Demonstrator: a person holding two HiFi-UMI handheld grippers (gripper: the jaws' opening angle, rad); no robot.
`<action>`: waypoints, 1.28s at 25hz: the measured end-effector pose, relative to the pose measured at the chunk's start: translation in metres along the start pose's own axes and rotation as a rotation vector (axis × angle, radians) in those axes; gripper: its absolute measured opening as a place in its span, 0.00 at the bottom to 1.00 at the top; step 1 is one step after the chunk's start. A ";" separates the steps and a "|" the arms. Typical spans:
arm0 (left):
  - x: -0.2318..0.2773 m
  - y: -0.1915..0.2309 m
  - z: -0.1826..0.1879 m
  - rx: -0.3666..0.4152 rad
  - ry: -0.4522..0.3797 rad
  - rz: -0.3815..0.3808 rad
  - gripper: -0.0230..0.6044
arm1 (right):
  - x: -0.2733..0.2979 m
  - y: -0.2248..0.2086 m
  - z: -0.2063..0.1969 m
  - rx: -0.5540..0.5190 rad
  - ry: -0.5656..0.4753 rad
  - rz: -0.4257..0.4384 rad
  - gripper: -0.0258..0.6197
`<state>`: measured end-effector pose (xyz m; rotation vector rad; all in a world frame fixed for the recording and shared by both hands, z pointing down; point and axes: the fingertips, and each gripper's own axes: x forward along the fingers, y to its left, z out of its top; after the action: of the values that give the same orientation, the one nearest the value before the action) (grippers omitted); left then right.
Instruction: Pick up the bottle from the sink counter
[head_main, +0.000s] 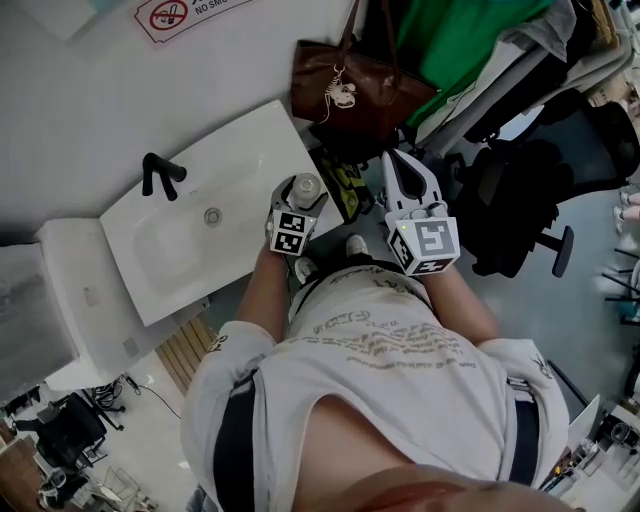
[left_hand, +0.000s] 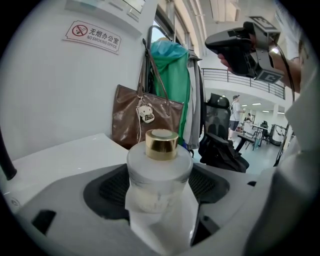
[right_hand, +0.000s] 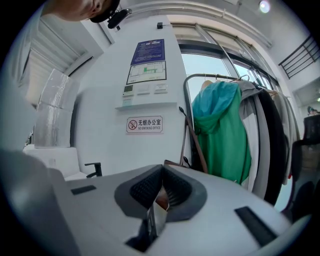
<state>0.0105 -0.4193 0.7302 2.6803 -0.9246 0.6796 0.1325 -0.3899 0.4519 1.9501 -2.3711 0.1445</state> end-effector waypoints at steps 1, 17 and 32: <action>0.000 0.000 0.001 -0.004 0.004 0.002 0.59 | -0.001 -0.001 -0.001 -0.002 0.003 -0.001 0.08; 0.020 0.000 -0.002 -0.004 0.045 -0.032 0.59 | -0.004 -0.005 -0.003 -0.007 0.011 -0.012 0.08; -0.016 0.004 0.086 0.005 -0.101 0.037 0.59 | 0.006 0.000 -0.007 0.027 0.003 0.027 0.08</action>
<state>0.0273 -0.4444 0.6478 2.7305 -1.0005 0.5586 0.1310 -0.3951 0.4595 1.9285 -2.4064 0.1816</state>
